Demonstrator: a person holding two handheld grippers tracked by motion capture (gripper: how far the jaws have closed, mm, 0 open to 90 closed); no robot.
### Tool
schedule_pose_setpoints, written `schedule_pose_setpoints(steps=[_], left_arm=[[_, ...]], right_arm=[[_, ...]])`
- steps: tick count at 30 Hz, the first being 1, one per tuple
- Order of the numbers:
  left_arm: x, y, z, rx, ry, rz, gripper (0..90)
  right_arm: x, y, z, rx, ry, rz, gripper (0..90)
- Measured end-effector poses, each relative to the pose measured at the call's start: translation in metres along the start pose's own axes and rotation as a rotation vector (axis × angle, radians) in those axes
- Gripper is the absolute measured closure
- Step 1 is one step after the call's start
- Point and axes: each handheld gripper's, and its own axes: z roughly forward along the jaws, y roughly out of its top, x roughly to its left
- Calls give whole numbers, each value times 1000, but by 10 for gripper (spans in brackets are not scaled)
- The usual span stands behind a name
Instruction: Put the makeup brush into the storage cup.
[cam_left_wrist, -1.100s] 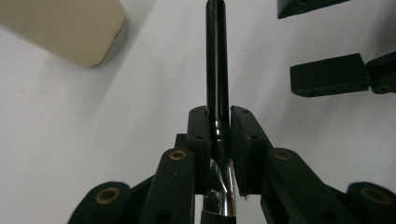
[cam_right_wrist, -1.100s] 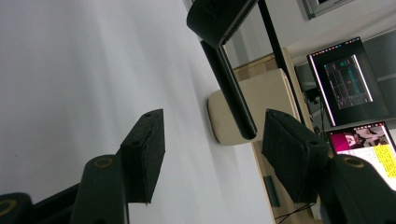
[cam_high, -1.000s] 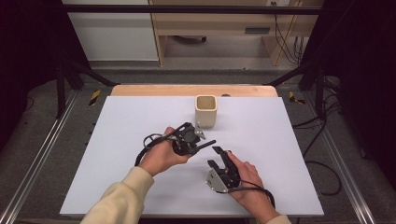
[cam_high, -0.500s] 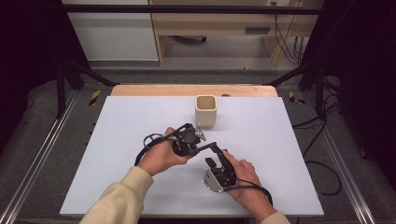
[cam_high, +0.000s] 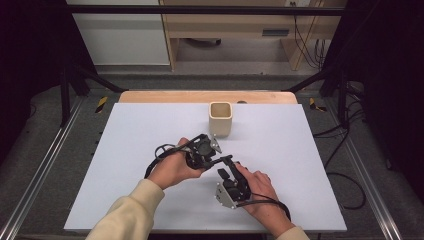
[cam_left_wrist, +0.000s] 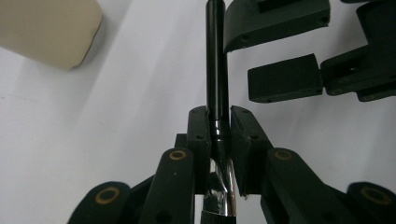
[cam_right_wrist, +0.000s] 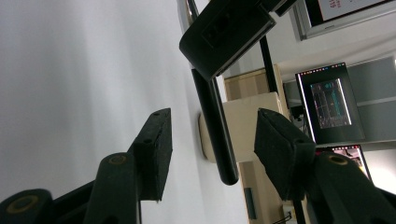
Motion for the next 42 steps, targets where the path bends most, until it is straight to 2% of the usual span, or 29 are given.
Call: schedule_pose_setpoints(steps=[1,3,7,8,10,12,19,21,22,24,25,28,29,30,31,32,35,42], left_arm=[[0,0,0,4,-1,6,779],[-1,1,0,2,-3,8,779],[-1,0,0,7,-8,17,779],[-2,0,0,9,-9,19,779],[-3,0,0,9,-11,25,779],[-3,0,0,8,-12,26,779],[-7,2,0,9,-17,38,779],[-7,2,0,10,-19,41,779],[-7,2,1,11,-19,42,779],[-7,2,1,13,-20,43,779],[-8,2,1,14,-21,44,779],[-8,1,0,15,-22,45,779],[-8,1,0,15,-21,44,779],[-8,1,0,14,-22,44,779],[-8,1,1,13,-22,45,779],[-8,1,1,14,-23,47,779],[-9,2,1,18,-28,55,779],[-11,3,3,20,-34,64,779]], right_arm=[[2,0,0,3,8,25,479],[2,1,-1,5,6,33,481],[1,1,-1,4,3,14,496],[0,1,-2,11,11,-21,507],[3,2,-2,1,11,15,527],[2,2,-1,-4,11,-16,537],[4,2,-2,-4,8,-7,557],[3,2,-3,4,1,-33,575],[1,2,-3,1,12,-67,581],[0,1,-3,-3,16,-89,594],[2,2,-2,-9,10,-68,599],[2,2,-3,1,16,-70,607],[5,3,-3,-7,13,-38,610],[3,2,-3,-6,17,-78,613],[4,2,-3,-2,17,-65,616],[3,3,-3,-1,10,-82,619],[4,2,-3,2,22,-69,631],[5,2,-3,1,30,-73,650]])
